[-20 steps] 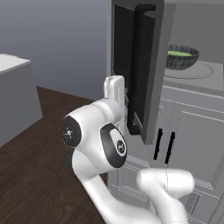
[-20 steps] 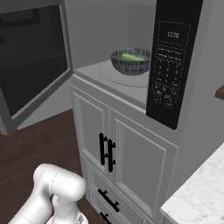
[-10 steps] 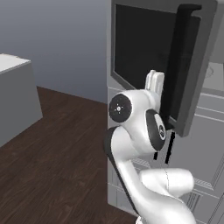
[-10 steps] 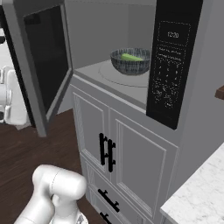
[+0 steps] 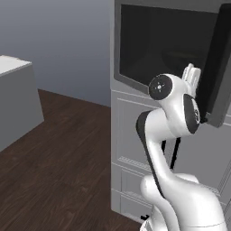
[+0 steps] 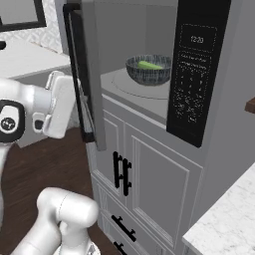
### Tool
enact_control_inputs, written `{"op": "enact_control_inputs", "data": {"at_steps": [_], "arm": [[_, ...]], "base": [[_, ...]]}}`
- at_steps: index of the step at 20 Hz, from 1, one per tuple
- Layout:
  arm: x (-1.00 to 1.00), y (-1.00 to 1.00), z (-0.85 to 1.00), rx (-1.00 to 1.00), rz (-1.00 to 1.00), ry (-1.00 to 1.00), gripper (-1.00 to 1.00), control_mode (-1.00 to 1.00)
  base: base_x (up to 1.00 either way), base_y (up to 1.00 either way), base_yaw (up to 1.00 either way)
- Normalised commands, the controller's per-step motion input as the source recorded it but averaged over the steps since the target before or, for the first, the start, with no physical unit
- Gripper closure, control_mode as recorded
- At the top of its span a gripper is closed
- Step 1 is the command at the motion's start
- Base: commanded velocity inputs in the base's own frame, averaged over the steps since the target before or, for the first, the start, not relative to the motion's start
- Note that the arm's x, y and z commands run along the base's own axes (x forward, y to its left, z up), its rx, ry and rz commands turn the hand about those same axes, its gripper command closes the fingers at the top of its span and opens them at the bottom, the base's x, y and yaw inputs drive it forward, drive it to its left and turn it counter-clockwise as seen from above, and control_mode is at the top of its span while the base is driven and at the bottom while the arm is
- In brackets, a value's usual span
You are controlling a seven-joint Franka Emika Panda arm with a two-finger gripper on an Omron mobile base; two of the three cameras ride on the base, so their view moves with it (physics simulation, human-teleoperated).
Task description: Pick the corn from the sink and place it in the bowl. Then pick the bowl and place it in the microwave. Then close the microwave door and press the start button.
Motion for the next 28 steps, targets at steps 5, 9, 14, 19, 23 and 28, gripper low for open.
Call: {"op": "enact_control_inputs", "data": {"at_steps": [5, 9, 14, 19, 23, 28], "arm": [[0.63, -0.67, 0.0, 0.11, 0.0, -0.07, -1.0, -1.0], [0.76, -0.66, 0.0, 0.13, 0.01, 0.0, -1.0, -1.0], [0.67, -0.39, 0.0, 0.06, 0.02, 0.0, -1.0, -1.0], [0.62, -0.34, 0.0, 0.03, 0.05, 0.0, -1.0, -1.0], [0.75, -0.39, 0.0, 0.03, 0.07, 0.0, -1.0, -1.0], [0.37, 0.02, -0.14, 0.0, 0.05, -0.04, -1.0, -1.0]], "base": [[0.0, 0.0, 0.0], [0.0, 0.0, 0.0], [0.0, 0.0, 0.0], [0.0, 0.0, 0.0], [0.0, 0.0, 0.0], [0.0, 0.0, 0.0]]}}
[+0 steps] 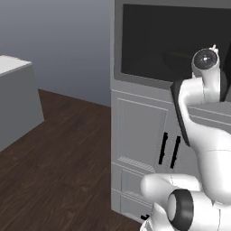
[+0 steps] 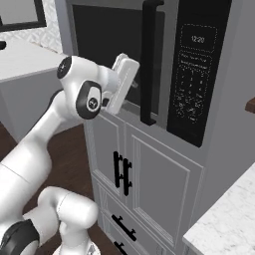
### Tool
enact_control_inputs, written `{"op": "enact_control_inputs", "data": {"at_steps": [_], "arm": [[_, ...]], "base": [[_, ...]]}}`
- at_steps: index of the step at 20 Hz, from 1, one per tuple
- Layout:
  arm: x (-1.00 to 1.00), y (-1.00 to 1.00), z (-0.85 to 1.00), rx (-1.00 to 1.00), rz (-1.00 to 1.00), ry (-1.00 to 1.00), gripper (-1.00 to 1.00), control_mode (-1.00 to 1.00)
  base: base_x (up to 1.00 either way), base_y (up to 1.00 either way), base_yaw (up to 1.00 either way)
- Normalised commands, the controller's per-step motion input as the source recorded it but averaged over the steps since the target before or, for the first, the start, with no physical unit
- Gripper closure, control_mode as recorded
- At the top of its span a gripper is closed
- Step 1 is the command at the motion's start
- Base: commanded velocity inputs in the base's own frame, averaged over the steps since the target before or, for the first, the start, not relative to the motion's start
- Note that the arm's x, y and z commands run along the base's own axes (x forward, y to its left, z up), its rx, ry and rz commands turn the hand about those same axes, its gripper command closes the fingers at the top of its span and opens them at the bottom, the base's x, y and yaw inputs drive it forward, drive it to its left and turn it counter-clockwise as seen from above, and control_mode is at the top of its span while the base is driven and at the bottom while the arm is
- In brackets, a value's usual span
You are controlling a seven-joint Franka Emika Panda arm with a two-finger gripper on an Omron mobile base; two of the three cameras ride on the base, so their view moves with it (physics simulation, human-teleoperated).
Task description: Pick the corn from the sink and place it in the bowl. Then pick the bowl and place it in the microwave. Then close the microwave door and press the start button.
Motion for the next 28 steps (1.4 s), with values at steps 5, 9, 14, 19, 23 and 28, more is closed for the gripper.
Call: {"op": "enact_control_inputs", "data": {"at_steps": [5, 9, 14, 19, 23, 28], "arm": [[-0.88, 0.34, 0.23, -0.01, 0.09, -0.13, -1.0, -1.0], [-1.0, 0.44, 0.58, -0.12, 0.12, 0.02, -1.0, -1.0], [-0.97, 0.08, 0.21, -0.46, 0.29, 0.21, -1.0, -1.0], [-0.91, 0.0, 0.02, -0.6, 0.29, 0.2, -1.0, -1.0], [-0.63, 0.0, 0.09, -0.62, 0.11, 0.24, -1.0, -1.0], [-0.49, -0.01, 0.02, -0.6, 0.06, 0.31, -1.0, -1.0]], "base": [[0.0, 0.0, 0.0], [0.0, 0.0, 0.0], [0.0, 0.0, 0.0], [0.0, 0.0, 0.0], [0.0, 0.0, 0.0], [0.0, 0.0, 0.0]]}}
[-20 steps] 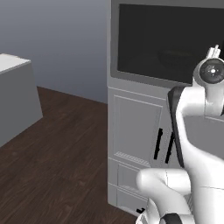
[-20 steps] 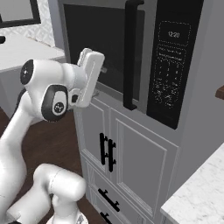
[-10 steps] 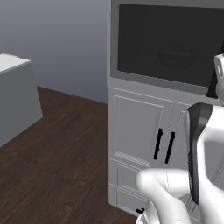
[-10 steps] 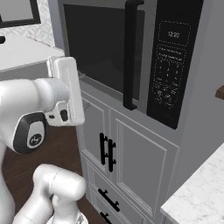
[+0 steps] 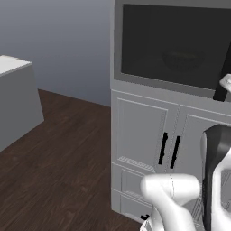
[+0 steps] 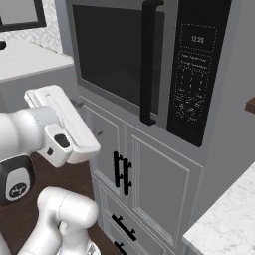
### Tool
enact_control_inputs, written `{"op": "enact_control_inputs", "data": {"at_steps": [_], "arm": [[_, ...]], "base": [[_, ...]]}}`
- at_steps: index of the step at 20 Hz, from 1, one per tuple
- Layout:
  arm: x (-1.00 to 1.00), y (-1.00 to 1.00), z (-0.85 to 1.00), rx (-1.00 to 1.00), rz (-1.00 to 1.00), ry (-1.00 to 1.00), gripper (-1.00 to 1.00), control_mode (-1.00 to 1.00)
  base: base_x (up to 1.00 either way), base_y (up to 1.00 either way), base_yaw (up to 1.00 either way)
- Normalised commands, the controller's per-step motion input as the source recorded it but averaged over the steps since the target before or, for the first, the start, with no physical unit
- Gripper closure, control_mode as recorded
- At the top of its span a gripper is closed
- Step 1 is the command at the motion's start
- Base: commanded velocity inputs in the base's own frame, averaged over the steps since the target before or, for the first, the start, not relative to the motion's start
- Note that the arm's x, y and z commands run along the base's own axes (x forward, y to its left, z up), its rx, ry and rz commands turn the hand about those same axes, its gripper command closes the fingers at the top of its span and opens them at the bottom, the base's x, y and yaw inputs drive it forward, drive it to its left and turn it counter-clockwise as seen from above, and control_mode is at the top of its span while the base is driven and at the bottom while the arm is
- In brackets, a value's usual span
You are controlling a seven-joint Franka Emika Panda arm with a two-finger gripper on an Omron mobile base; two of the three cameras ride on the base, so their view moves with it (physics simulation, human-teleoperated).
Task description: Pick the corn from the sink and place it in the bowl. Then pick the bowl and place it in the microwave. Then close the microwave door and press the start button.
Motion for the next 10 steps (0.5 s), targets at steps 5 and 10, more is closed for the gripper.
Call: {"op": "enact_control_inputs", "data": {"at_steps": [5, 10], "arm": [[-0.31, -0.22, 0.0, -0.46, 0.01, 0.25, -1.0, -1.0], [-0.12, -0.49, -0.07, -0.11, 0.06, 0.02, -1.0, -1.0]], "base": [[0.0, 0.0, 0.0], [0.0, 0.0, 0.0]]}}
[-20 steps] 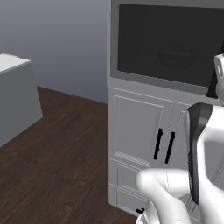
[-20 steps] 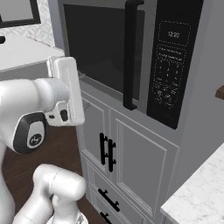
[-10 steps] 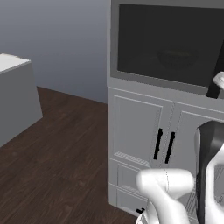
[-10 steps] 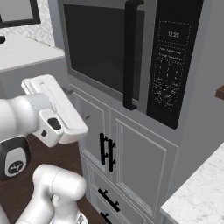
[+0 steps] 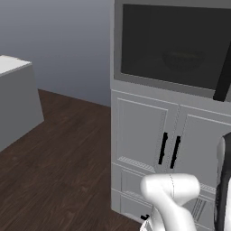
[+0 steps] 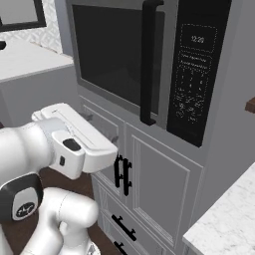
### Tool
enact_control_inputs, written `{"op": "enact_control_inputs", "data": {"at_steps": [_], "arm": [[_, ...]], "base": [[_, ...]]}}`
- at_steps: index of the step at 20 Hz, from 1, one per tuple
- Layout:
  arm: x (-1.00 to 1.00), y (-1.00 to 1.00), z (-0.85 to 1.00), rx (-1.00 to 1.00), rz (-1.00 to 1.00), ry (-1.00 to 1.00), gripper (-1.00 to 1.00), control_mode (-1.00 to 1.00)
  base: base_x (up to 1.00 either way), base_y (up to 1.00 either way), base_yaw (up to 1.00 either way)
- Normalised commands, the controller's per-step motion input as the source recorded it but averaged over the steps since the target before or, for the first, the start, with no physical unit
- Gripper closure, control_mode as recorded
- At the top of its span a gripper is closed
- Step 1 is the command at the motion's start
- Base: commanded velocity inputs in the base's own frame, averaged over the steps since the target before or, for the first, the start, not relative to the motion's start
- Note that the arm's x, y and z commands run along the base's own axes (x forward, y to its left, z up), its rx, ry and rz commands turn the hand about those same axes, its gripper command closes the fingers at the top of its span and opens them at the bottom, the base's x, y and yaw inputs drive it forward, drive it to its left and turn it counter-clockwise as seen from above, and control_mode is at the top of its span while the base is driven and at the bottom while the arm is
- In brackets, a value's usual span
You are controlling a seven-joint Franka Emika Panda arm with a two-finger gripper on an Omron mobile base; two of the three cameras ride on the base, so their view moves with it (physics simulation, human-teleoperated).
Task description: Pick the corn from the sink and place it in the bowl. Then pick the bowl and place it in the microwave. Then close the microwave door and press the start button.
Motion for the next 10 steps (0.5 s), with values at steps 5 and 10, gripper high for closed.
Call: {"op": "enact_control_inputs", "data": {"at_steps": [5, 10], "arm": [[0.01, -0.45, -0.17, -0.08, 0.08, 0.0, 1.0, -1.0], [0.18, -0.09, -0.27, -0.1, 0.0, 0.01, 1.0, -1.0]], "base": [[0.0, 0.0, 0.0], [0.0, 0.0, 0.0]]}}
